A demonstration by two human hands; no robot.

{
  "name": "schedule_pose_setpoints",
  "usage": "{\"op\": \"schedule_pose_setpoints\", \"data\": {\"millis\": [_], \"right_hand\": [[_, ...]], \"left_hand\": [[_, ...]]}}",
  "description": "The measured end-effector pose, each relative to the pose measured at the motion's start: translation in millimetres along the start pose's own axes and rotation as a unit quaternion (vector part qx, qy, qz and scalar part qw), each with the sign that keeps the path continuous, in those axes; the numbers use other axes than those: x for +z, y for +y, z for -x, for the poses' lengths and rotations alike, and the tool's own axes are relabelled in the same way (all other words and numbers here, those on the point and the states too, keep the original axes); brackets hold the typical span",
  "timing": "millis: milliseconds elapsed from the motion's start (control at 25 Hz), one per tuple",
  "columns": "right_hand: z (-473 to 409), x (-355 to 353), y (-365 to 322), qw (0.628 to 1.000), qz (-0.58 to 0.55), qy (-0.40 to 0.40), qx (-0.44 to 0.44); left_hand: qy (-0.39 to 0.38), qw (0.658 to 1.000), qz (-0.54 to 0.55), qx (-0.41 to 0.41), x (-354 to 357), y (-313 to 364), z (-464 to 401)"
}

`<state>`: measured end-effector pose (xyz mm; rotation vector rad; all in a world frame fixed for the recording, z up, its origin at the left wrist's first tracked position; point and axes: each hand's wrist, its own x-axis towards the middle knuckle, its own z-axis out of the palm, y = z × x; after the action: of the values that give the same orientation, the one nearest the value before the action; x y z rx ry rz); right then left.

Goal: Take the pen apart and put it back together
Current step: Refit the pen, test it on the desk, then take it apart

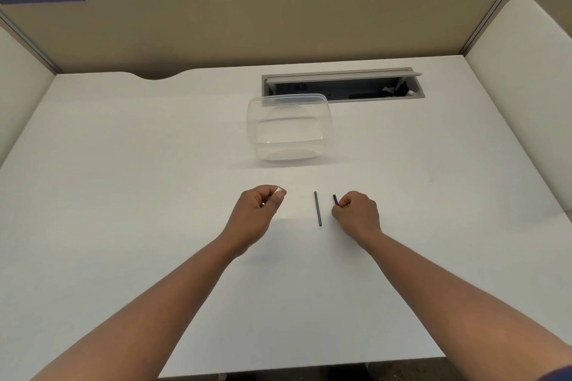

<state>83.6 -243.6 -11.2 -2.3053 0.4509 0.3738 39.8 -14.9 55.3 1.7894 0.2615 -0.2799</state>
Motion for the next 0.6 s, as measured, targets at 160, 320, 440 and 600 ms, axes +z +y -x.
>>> {"op": "schedule_pose_setpoints", "data": {"millis": [160, 320, 440, 600], "right_hand": [[-1.0, 1.9, 0.1, 1.0, 0.026, 0.0, -0.01], [-2.0, 2.0, 0.3, 1.0, 0.026, -0.002, -0.004], [-2.4, 2.1, 1.1, 1.0, 0.025, -0.004, -0.004], [-2.6, 1.4, 1.4, 1.0, 0.023, -0.006, 0.0]], "left_hand": [[0.003, 1.0, 0.007, -0.01, 1.1, 3.4, 1.1], [0.007, 1.0, 0.011, -0.011, 2.0, 6.6, 1.0], [0.008, 1.0, 0.015, -0.014, 2.7, 6.7, 0.6], [0.013, 1.0, 0.014, -0.02, 4.1, 5.5, 0.0]]}}
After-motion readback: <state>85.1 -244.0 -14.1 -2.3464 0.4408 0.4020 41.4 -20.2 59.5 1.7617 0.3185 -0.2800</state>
